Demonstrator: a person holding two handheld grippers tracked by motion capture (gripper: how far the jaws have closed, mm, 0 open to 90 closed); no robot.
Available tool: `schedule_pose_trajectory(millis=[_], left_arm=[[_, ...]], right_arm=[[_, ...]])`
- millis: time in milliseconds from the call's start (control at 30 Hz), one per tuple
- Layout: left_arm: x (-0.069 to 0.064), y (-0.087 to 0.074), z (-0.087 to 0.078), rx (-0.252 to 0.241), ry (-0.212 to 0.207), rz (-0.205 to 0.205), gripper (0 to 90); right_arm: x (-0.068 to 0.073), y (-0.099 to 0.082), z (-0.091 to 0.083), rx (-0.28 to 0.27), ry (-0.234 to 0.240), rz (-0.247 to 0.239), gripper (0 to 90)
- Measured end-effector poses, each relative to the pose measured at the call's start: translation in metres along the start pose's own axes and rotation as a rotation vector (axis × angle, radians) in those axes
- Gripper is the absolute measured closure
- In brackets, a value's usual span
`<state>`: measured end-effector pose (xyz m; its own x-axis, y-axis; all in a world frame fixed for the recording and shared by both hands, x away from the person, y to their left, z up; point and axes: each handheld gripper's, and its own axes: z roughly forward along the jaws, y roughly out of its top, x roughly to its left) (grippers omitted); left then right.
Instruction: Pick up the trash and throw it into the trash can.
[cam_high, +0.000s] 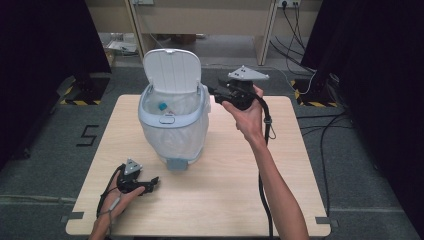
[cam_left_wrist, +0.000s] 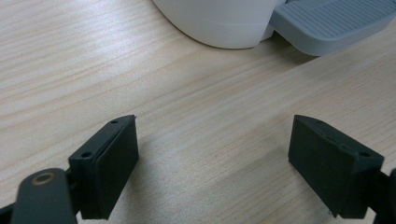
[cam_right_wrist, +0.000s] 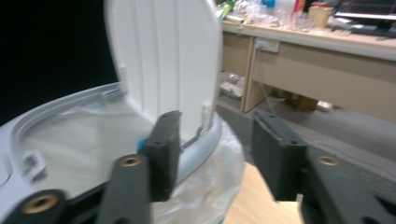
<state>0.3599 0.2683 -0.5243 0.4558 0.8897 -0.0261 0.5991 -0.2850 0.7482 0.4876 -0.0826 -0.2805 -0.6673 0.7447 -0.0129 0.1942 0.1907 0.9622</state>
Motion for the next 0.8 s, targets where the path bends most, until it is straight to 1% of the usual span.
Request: schedule_pose_trajectory(millis=[33, 100, 133, 267, 500, 633, 800], left_arm=[[0.000, 0.000, 0.000, 0.001, 0.001, 0.001, 15.0], [0.000, 0.000, 0.000, 0.000, 0.000, 0.000, 15.0], [0.000, 0.000, 0.000, -0.001, -0.001, -0.001, 15.0], [0.000, 0.000, 0.000, 0.000, 0.001, 0.000, 15.0], [0.000, 0.000, 0.000, -0.002, 0.003, -0.003, 14.9], [0.000, 0.000, 0.000, -0.002, 0.004, -0.003, 14.9], [0.000, 0.000, 0.001, -0.002, 0.004, -0.004, 14.9]], right_arm=[[-0.001, 0.000, 0.001, -0.001, -0.008, 0.003, 61.5], [-0.005, 0.000, 0.002, -0.005, -0.019, -0.008, 67.6], [-0.007, 0.001, 0.003, -0.018, -0.020, -0.007, 72.6], [-0.013, 0.001, 0.006, -0.021, -0.014, -0.012, 77.7], [-0.018, 0.005, 0.012, -0.016, -0.010, -0.021, 81.4], [-0.020, 0.006, 0.016, -0.018, -0.010, -0.014, 84.2], [-0.024, 0.006, 0.020, -0.023, -0.014, -0.001, 85.1]])
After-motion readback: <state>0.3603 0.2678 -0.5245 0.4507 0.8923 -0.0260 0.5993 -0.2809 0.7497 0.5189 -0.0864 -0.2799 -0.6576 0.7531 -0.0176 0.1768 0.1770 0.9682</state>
